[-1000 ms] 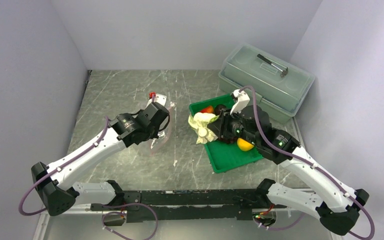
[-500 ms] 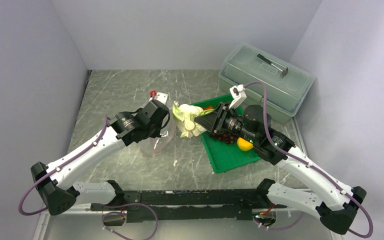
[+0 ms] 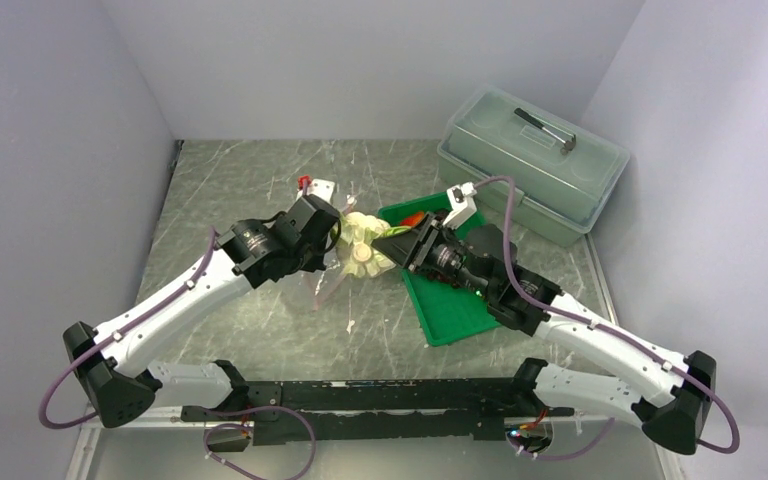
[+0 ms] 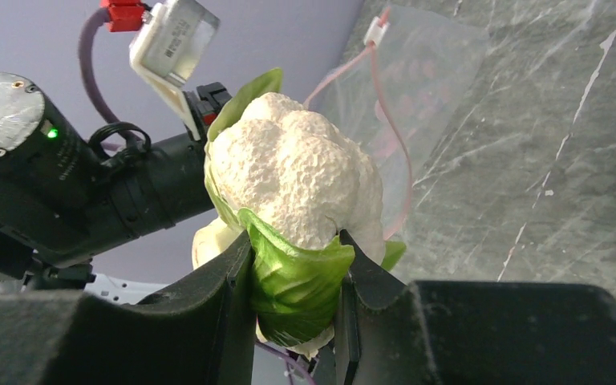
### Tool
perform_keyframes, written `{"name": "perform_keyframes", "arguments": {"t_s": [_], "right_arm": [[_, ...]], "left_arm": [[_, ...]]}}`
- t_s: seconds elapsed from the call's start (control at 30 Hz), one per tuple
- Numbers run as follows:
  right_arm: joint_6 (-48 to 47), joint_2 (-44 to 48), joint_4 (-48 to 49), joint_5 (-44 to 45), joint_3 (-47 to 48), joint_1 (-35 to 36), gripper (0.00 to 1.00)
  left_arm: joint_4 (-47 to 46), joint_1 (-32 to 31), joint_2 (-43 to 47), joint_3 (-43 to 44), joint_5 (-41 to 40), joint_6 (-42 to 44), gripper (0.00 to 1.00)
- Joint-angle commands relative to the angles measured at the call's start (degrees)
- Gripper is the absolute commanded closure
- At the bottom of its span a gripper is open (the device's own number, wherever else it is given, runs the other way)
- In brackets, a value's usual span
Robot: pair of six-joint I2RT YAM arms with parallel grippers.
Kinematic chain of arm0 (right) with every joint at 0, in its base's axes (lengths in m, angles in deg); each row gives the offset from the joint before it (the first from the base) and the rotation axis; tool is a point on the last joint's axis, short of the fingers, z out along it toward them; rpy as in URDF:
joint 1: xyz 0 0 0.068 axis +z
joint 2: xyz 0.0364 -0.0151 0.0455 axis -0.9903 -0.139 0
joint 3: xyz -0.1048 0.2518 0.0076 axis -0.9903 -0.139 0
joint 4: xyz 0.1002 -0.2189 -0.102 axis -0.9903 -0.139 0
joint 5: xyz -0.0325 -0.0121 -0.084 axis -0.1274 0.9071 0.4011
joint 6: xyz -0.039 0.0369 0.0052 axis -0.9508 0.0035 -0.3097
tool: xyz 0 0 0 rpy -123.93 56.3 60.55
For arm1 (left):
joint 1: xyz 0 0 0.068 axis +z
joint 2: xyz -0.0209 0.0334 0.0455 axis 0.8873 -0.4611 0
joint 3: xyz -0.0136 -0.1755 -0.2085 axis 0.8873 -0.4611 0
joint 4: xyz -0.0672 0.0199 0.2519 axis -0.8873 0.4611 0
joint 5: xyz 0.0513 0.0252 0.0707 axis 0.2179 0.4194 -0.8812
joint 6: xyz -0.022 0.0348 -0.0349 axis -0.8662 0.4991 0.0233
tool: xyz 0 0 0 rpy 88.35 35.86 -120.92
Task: Place the food in the zip-top bag and seal the zipper
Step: Place the fake vegetable in the zipper food storage bag.
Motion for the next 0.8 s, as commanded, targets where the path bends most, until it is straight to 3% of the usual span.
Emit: {"name": "perform_keyframes", "arguments": {"t_s": [0.0,0.33,0.77], "right_arm": [[3.69,0.18,10.59,5.66,-1.63,2.34,0.89],[8.08,-0.48,16.15,15.02,-5.33,6.56,0.91],[12.62,-4.01,21.46,18.58,-9.3,8.77,0.93]], "left_arm": [[0.43,0.29,0.27,3.2,0.87,-2.37,1.0],[-0.52,0.44,2.2,3.05,2.56,-5.11,1.0],[-1.98,0.55,5.6,1.58,2.49,-8.53,1.0]]}}
